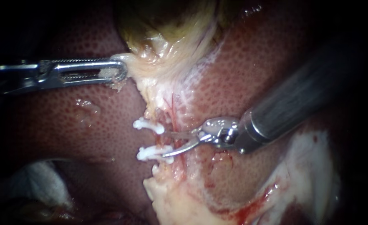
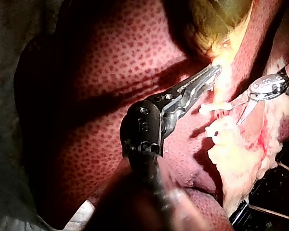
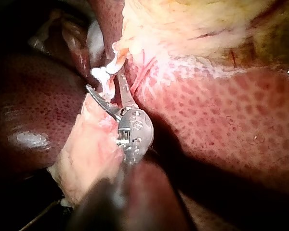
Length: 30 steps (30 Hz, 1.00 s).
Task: Go to the cutting position left tube
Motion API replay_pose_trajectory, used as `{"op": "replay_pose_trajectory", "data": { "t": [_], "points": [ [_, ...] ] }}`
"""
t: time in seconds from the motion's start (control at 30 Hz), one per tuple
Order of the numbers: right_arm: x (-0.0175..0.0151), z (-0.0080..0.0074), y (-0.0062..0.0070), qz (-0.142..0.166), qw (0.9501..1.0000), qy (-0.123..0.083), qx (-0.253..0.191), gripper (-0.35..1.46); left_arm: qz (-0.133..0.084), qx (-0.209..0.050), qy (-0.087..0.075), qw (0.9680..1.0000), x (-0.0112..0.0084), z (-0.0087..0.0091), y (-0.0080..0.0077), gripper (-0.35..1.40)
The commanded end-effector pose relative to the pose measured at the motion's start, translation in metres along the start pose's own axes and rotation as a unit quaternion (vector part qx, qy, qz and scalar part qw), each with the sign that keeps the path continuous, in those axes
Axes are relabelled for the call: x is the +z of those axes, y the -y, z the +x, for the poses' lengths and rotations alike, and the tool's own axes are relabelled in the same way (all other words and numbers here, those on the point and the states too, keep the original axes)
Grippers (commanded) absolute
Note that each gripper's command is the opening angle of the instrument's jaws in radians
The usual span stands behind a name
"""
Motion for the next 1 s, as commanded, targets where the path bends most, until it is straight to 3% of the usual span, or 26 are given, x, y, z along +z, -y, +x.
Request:
{"op": "replay_pose_trajectory", "data": {
  "t": [0.03, 0.33, 0.8, 1.0],
  "points": [
    [0.0003, 0.0, 0.0002, 0.003, 1.0, 0.001, -0.001, 1.4, 0.001, 0.0, 0.0, 1.0, 0.0, 0.0, 0.0, -0.35],
    [0.0017, 0.001, 0.0017, 0.017, 0.9998, 0.003, -0.005, 1.4, 0.001, 0.0, 0.0, 1.0, 0.0001, -0.0001, 0.0001, -0.35],
    [0.0048, 0.0018, 0.0009, 0.015, 0.9998, -0.011, -0.004, 1.38, 0.001, 0.001, 0.0, 1.0, 0.0003, -0.0002, 0.0, -0.35],
    [0.0058, 0.0021, 0.0006, 0.017, 0.9995, -0.027, 0.001, 1.37, 0.001, 0.001, -0.001, 1.0, 0.0003, -0.0002, -0.0001, -0.35]
  ]
}}
